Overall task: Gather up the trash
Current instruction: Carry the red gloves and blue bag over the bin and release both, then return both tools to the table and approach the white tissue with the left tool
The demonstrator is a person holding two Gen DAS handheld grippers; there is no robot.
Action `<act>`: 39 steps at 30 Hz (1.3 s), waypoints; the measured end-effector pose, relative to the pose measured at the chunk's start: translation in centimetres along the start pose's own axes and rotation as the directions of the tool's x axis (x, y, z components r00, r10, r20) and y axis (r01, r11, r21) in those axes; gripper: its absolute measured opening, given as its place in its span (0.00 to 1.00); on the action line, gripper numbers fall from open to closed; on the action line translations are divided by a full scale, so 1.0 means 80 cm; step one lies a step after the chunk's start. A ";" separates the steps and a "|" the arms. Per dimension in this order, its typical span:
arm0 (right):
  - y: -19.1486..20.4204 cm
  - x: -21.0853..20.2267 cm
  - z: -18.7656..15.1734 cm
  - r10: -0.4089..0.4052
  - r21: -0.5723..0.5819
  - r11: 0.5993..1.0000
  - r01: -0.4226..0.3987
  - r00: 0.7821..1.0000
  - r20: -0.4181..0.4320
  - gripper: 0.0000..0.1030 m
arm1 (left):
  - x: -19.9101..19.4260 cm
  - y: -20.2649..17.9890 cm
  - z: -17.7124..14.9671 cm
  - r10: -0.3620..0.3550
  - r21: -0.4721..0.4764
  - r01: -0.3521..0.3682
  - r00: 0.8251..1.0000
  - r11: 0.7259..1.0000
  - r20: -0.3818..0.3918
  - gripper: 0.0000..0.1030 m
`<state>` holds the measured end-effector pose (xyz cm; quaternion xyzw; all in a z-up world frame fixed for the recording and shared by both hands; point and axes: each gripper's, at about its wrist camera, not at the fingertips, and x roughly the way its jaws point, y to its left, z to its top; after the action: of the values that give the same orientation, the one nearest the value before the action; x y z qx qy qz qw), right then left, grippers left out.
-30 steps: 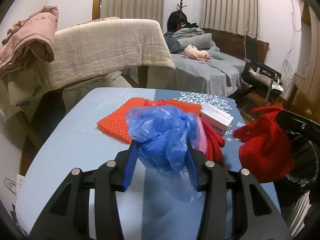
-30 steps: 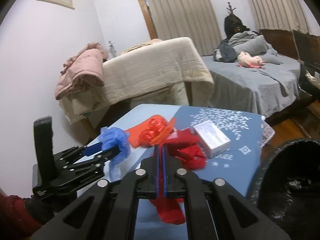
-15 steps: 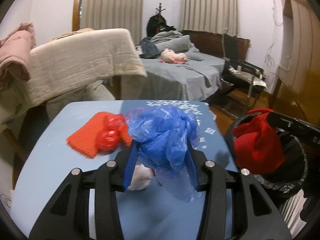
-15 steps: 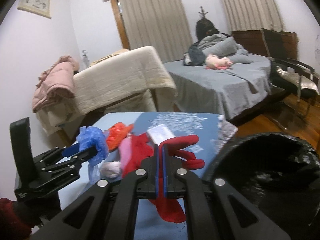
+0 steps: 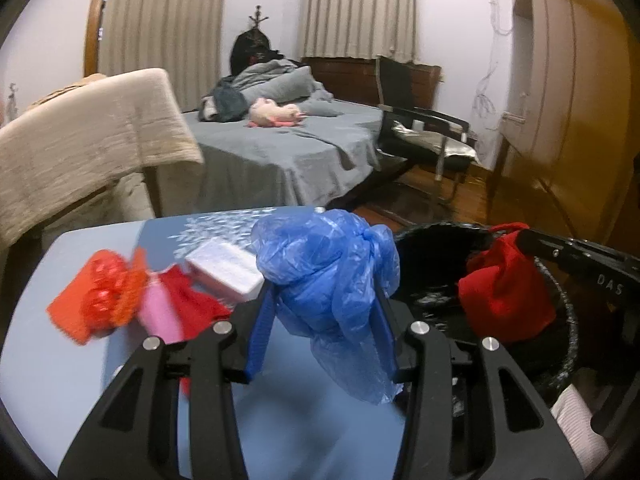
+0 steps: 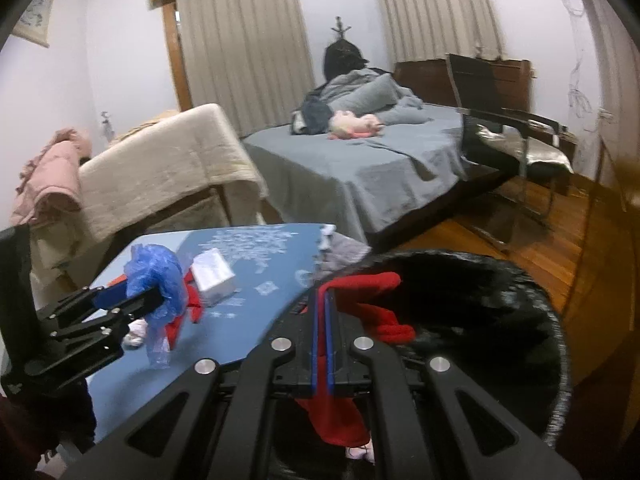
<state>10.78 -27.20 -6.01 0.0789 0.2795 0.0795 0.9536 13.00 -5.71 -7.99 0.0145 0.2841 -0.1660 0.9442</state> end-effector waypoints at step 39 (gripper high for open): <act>-0.045 -0.005 -0.015 -0.140 0.108 0.985 0.137 0.990 0.028 0.94 | 0.008 -0.002 -0.015 0.030 0.036 -0.030 1.000 0.999 0.004 0.88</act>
<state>10.22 -30.63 -7.50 0.1109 0.2713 -0.0032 0.9561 12.82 -5.93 -9.31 0.0357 0.2791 -0.1569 0.9467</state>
